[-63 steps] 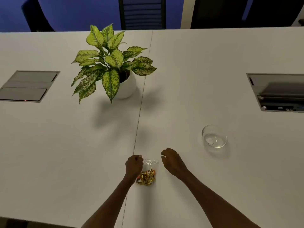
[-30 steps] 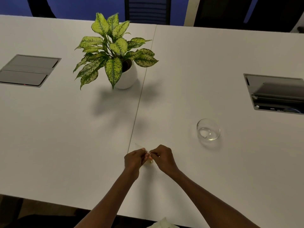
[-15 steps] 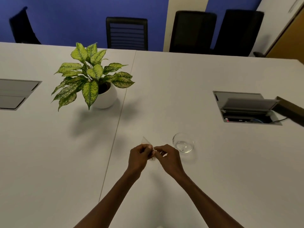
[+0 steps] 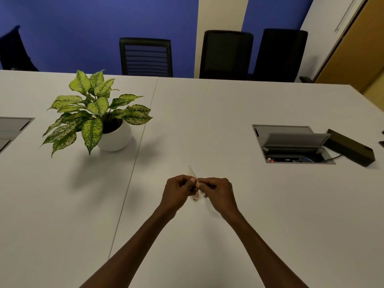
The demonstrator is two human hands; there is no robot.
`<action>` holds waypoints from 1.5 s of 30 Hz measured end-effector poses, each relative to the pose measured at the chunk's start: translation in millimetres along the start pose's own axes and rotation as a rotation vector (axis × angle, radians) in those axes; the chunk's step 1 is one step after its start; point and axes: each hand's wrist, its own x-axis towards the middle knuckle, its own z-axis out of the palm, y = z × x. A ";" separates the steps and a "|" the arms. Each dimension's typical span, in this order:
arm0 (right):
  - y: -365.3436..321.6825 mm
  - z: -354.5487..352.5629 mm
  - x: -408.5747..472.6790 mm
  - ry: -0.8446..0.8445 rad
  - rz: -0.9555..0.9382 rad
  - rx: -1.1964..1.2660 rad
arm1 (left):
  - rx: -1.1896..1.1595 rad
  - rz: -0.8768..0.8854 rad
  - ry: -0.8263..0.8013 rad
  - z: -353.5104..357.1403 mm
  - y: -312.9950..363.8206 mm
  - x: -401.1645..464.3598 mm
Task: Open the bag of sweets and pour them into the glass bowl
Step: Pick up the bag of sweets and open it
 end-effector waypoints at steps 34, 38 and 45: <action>-17.6 -9.1 35.5 0.002 0.270 0.281 | -0.299 -0.141 -0.024 9.9 5.8 28.4; -15.6 -12.3 38.9 -0.020 0.289 0.361 | -0.307 -0.166 -0.046 10.7 7.9 31.8; -9.6 -14.2 42.7 0.124 0.095 -0.215 | 0.120 -0.077 0.100 11.9 15.9 36.7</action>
